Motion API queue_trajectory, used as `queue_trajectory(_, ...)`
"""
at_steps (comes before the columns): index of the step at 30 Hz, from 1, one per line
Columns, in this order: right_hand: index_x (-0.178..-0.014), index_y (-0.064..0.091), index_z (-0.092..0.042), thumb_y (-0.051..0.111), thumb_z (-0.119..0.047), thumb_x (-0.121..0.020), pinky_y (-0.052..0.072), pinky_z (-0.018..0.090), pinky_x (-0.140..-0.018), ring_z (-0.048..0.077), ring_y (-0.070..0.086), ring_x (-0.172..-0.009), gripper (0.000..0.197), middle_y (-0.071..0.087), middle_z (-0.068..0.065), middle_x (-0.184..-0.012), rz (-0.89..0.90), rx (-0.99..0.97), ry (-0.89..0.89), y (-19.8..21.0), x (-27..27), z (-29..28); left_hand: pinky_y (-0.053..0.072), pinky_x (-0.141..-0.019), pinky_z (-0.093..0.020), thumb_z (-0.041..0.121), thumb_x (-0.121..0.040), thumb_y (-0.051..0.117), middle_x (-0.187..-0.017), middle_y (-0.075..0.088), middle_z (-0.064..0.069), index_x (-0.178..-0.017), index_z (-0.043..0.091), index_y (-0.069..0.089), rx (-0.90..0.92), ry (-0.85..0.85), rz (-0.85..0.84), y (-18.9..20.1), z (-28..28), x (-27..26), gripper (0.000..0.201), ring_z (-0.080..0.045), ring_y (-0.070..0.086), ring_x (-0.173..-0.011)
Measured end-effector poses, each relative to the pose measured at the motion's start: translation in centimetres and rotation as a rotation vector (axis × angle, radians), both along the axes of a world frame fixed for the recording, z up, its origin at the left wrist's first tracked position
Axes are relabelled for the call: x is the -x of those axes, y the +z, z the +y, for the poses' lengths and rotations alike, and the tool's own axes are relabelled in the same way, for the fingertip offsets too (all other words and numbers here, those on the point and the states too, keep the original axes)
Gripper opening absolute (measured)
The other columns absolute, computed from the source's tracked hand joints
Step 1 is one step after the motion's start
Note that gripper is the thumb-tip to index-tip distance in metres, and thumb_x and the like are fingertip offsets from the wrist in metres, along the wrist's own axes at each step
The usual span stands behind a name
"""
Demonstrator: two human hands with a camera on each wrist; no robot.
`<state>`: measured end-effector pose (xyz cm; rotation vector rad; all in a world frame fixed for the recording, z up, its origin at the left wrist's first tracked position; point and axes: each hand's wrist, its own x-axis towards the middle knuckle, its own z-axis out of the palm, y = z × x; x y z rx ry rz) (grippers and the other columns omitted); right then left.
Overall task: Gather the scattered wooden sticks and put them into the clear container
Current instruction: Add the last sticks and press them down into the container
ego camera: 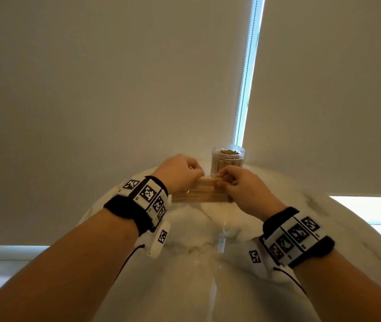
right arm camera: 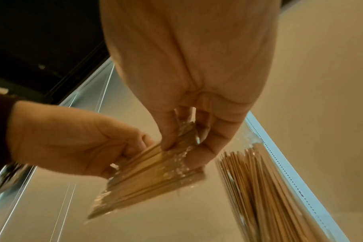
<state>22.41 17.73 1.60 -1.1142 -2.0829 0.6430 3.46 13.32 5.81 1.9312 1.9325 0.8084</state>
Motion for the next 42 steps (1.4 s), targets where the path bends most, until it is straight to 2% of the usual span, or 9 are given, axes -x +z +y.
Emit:
queue_trajectory(3,-0.1,0.069,-0.02,0.065,-0.021,-0.097,0.055,0.022,-0.057,0.015,0.068,-0.076,0.005,0.07,-0.003,-0.089,0.279,0.049,-0.06,0.5,-0.6,0.8,0.047,-0.103,-0.037,0.049,-0.089,0.069,-0.132,0.054,-0.001,-0.146,0.022,0.039,-0.244,0.166,-0.411,-0.4,1.1,0.0,0.07,-0.019,0.055,-0.119)
queue_trajectory(6,-0.105,0.071,-0.012,0.057,-0.018,-0.102,0.063,0.039,-0.071,0.022,0.074,-0.085,0.015,0.074,0.009,-0.1,0.571,0.255,-0.019,1.1,-0.3,1.2,0.046,-0.106,-0.042,0.06,-0.075,0.077,-0.135,0.057,-0.007,-0.157,0.021,0.017,-0.284,0.215,-0.813,-1.7,2.5,-1.0,0.109,-0.022,0.058,-0.121)
queue_trajectory(9,-0.113,0.071,-0.009,0.051,-0.017,-0.105,0.062,0.042,-0.078,0.029,0.075,-0.087,0.024,0.075,0.012,-0.101,0.637,0.396,0.049,1.1,0.3,1.6,0.059,-0.086,-0.04,0.043,-0.081,0.08,-0.117,0.072,-0.01,-0.14,0.01,0.049,-0.169,0.041,-1.196,-3.3,3.7,-2.6,0.074,-0.025,0.072,-0.102)
queue_trajectory(12,-0.108,0.074,-0.02,0.057,-0.024,-0.101,0.063,0.037,-0.075,0.025,0.074,-0.083,0.019,0.076,0.002,-0.09,0.425,0.212,-0.009,0.3,0.4,2.5,0.059,-0.079,-0.037,0.027,-0.089,0.073,-0.106,0.076,-0.01,-0.119,0.008,0.066,-0.166,0.009,-1.331,-3.9,4.4,-3.2,0.037,-0.024,0.074,-0.097)
queue_trajectory(15,-0.097,0.073,-0.026,0.066,-0.024,-0.095,0.06,0.031,-0.071,0.011,0.07,-0.08,0.008,0.072,-0.006,-0.084,0.352,0.013,-0.074,-0.1,-0.4,3.7,0.059,-0.079,-0.038,0.021,-0.091,0.072,-0.106,0.076,-0.011,-0.115,0.007,0.069,-0.153,-0.042,-1.35,-4.0,5.2,-3.2,0.028,-0.024,0.074,-0.098)
queue_trajectory(19,-0.081,0.071,-0.026,0.073,-0.02,-0.088,0.055,0.034,-0.073,0.012,0.067,-0.08,0.009,0.072,-0.007,-0.081,0.327,-0.096,-0.122,-0.2,-1.4,5.0,0.06,-0.078,-0.038,0.017,-0.089,0.073,-0.105,0.076,-0.012,-0.111,0.008,0.07,-0.138,-0.061,-1.274,-3.9,5.9,-3.3,0.024,-0.026,0.075,-0.096)
queue_trajectory(30,-0.09,0.068,-0.023,0.069,-0.022,-0.094,0.058,0.03,-0.07,0.006,0.066,-0.081,0.004,0.069,-0.015,-0.085,0.289,-0.258,-0.044,0.5,-0.9,4.0,0.058,-0.063,-0.03,0.017,-0.09,0.072,-0.086,0.077,-0.004,-0.109,0.013,0.065,-0.117,0.023,-1.356,-3.5,6.0,-2.8,0.021,-0.017,0.075,-0.077)
queue_trajectory(35,-0.088,0.064,-0.021,0.066,-0.021,-0.095,0.059,0.036,-0.07,0.008,0.066,-0.076,0.007,0.068,-0.01,-0.08,0.294,-0.326,-0.066,0.6,-0.2,3.5,0.059,-0.089,-0.044,0.024,-0.087,0.076,-0.102,0.078,-0.006,-0.112,0.018,0.065,-0.055,-0.054,-1.361,-3.1,5.4,-4.0,0.028,-0.023,0.074,-0.097)
queue_trajectory(42,-0.094,0.066,-0.021,0.068,-0.019,-0.092,0.054,0.034,-0.081,0.008,0.061,-0.093,0.003,0.063,-0.008,-0.097,0.315,-0.352,0.024,1.3,0.9,2.4,0.059,-0.089,-0.05,0.014,-0.088,0.074,-0.096,0.077,-0.009,-0.109,0.012,0.064,-0.14,0.169,-1.436,-2.6,6.1,-2.5,0.023,-0.025,0.075,-0.089)
